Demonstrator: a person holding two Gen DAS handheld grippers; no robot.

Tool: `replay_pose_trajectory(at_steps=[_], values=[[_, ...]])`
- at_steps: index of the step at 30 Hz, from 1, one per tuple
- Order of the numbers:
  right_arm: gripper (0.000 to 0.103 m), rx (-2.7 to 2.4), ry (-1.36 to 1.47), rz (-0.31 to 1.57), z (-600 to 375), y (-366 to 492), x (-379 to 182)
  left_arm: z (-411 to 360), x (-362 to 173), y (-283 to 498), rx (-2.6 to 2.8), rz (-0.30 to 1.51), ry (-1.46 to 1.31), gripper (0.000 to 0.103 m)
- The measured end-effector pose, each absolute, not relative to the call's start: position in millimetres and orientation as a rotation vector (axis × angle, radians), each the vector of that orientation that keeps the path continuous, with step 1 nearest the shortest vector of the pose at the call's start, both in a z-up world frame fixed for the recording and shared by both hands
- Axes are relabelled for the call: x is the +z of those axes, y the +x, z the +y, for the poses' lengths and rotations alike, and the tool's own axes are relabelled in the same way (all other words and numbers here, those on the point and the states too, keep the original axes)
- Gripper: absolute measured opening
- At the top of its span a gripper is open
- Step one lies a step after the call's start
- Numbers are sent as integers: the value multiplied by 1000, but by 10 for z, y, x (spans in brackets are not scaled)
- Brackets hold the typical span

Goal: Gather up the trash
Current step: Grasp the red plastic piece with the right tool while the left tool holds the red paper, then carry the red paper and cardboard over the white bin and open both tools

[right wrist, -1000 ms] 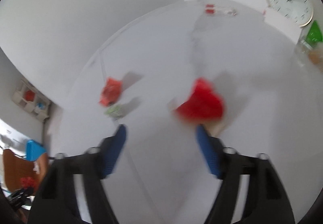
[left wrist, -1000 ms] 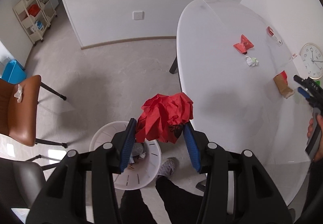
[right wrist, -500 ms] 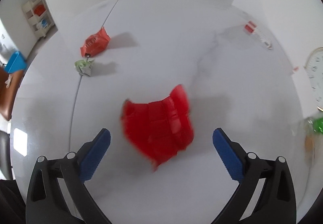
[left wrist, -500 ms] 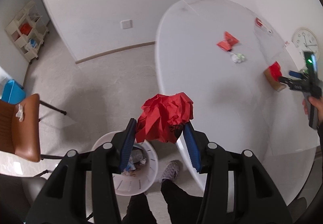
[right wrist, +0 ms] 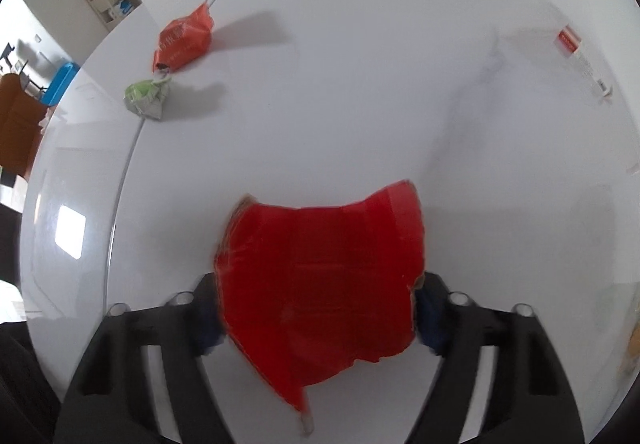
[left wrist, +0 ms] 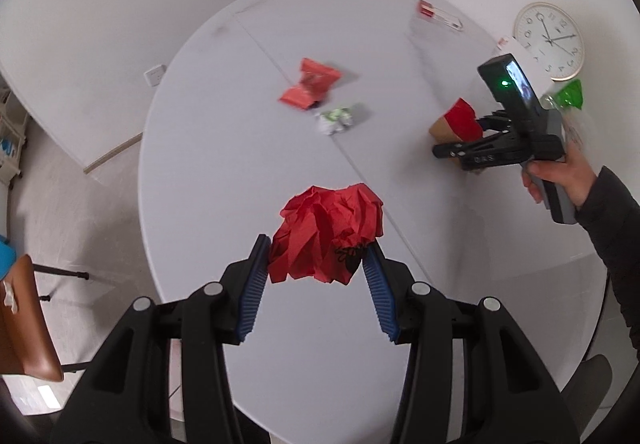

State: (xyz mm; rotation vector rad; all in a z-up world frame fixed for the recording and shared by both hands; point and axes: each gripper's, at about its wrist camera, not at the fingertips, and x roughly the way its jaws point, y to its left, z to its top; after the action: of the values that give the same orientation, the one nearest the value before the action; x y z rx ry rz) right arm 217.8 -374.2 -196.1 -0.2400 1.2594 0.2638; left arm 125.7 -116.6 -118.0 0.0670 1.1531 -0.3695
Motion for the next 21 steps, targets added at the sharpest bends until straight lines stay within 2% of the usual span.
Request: replay_pose_trajectory(at_steps=[1, 4, 12, 21], values=[[49, 258, -239, 1257, -3757, 2173, -1946, -1192, -1184, 1248, -374, 1154, 76, 46], [36, 259, -143, 1240, -3863, 2154, -1854, -1221, -1217, 1217, -377, 1160, 107, 46], [34, 228, -47, 1195, -3793, 1885, -1642, -1008, -1217, 1225, -364, 1172, 77, 46], [35, 400, 106, 1071, -2548, 1122, -1078, -182, -1186, 960, -283, 1164, 38, 46]])
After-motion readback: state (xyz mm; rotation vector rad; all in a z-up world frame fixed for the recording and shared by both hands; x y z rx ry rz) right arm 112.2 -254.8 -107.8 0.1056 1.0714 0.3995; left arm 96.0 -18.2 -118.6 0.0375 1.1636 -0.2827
